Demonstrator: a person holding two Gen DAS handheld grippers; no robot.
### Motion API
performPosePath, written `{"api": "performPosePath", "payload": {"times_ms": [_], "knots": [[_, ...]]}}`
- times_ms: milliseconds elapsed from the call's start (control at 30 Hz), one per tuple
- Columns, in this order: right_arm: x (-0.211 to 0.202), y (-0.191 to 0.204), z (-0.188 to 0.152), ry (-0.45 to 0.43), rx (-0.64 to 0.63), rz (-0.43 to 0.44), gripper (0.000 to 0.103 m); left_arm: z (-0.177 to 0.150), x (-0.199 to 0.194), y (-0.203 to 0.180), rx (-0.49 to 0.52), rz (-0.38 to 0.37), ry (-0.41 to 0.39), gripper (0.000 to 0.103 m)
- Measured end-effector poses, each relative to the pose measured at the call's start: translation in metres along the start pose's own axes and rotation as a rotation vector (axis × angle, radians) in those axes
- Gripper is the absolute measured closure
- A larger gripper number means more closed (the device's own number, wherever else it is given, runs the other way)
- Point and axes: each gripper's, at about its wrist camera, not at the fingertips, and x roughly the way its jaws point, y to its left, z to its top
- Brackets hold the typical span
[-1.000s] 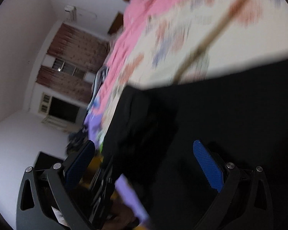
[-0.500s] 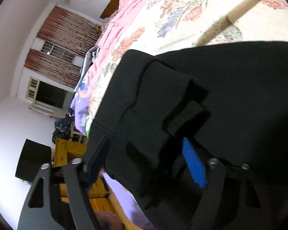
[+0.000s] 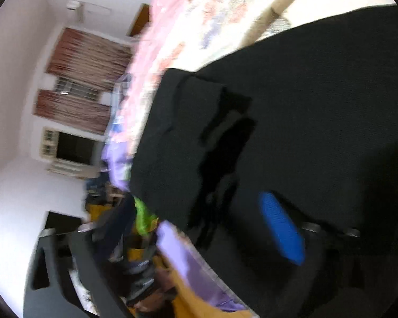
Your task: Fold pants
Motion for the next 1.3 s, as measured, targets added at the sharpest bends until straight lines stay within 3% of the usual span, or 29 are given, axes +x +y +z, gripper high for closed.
{"api": "performPosePath", "payload": {"times_ms": [133, 200, 300, 367, 500, 600, 700, 833, 1000, 1067, 1133, 1200, 1300], "knots": [[0.021, 0.019, -0.009, 0.108, -0.085, -0.041, 0.005, 0.005, 0.004, -0.012, 0.096, 0.028, -0.024, 0.009], [0.036, 0.031, -0.007, 0.113, -0.142, -0.127, 0.005, 0.01, 0.005, -0.015, 0.097, 0.014, -0.03, 0.009], [0.056, 0.044, 0.005, 0.127, -0.163, -0.163, 0.006, 0.012, 0.008, -0.017, 0.109, 0.01, -0.018, 0.009], [0.067, 0.05, 0.013, 0.111, -0.159, -0.17, 0.025, 0.01, 0.008, -0.016, 0.107, 0.006, -0.013, 0.009], [0.06, 0.046, 0.012, 0.011, -0.175, -0.136, 0.084, 0.005, 0.002, -0.008, 0.059, 0.0, -0.011, 0.009], [0.034, 0.043, 0.002, -0.097, -0.195, -0.029, 0.085, -0.001, 0.002, 0.002, 0.024, 0.0, 0.002, 0.009], [0.015, 0.065, 0.003, -0.176, -0.288, -0.03, 0.085, -0.001, 0.003, 0.008, -0.02, 0.005, 0.012, 0.009], [-0.017, 0.1, -0.004, -0.24, -0.413, -0.01, 0.085, 0.015, 0.002, 0.008, -0.112, -0.059, -0.012, 0.009], [-0.081, 0.118, -0.031, -0.352, -0.569, -0.036, 0.085, 0.027, 0.032, -0.004, -0.116, 0.0, 0.083, 0.009], [-0.105, 0.108, -0.045, -0.398, -0.593, -0.077, 0.085, 0.026, 0.038, -0.004, -0.131, 0.024, 0.099, 0.008], [-0.129, 0.072, -0.062, -0.417, -0.593, -0.168, 0.085, 0.024, 0.041, -0.004, -0.157, 0.022, 0.096, 0.008], [-0.132, 0.026, -0.068, -0.381, -0.516, -0.242, 0.085, 0.021, 0.043, -0.006, -0.182, 0.017, 0.095, 0.004], [-0.102, -0.06, -0.076, -0.284, -0.367, -0.331, 0.085, 0.018, 0.051, -0.016, -0.162, 0.032, 0.115, 0.003]]}}
